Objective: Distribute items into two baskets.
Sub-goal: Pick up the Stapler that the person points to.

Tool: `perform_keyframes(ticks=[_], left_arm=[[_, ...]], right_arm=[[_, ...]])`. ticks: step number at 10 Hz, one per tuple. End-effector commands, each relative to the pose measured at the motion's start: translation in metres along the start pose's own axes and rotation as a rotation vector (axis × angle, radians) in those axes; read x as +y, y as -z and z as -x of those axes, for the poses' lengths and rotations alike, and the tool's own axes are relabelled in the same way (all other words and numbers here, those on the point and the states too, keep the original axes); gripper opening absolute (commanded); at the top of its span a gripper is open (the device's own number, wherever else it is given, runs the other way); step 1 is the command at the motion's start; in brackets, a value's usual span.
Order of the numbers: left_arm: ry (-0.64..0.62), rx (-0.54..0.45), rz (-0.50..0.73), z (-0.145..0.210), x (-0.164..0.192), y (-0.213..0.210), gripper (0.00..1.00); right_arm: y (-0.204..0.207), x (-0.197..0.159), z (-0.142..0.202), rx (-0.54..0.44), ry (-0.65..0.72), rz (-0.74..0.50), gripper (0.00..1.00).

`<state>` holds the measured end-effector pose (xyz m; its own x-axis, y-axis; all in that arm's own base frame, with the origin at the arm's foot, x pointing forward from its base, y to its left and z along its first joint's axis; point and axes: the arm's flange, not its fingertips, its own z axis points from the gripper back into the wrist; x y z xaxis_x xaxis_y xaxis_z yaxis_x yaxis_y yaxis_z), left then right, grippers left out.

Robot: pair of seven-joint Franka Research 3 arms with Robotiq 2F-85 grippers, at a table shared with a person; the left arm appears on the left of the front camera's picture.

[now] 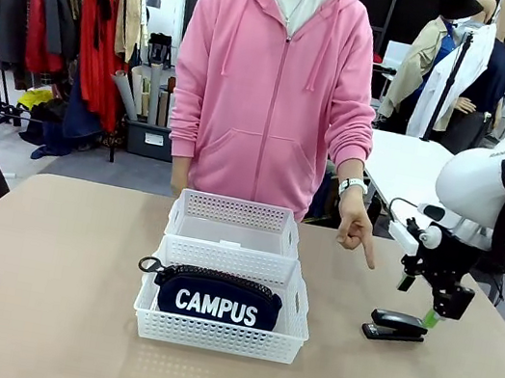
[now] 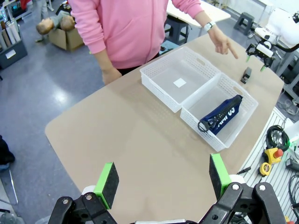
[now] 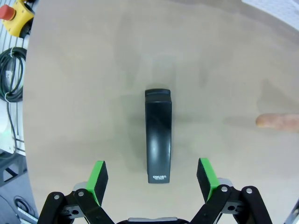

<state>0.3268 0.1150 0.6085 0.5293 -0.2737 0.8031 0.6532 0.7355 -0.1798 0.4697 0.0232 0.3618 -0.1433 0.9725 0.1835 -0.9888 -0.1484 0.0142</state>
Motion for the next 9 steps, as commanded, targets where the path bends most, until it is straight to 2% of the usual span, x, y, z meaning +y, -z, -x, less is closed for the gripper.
perform_keyframes(ticks=[1,9], left_arm=[[0.006,-0.007,0.001,-0.001,0.0,0.0,1.0],[0.006,-0.007,0.001,-0.001,0.0,0.0,1.0]], right_arm=[[0.013,-0.003,-0.001,-0.038,-0.038,-0.017,1.0],[0.047,-0.007,-0.01,-0.013,-0.051,-0.099,1.0]])
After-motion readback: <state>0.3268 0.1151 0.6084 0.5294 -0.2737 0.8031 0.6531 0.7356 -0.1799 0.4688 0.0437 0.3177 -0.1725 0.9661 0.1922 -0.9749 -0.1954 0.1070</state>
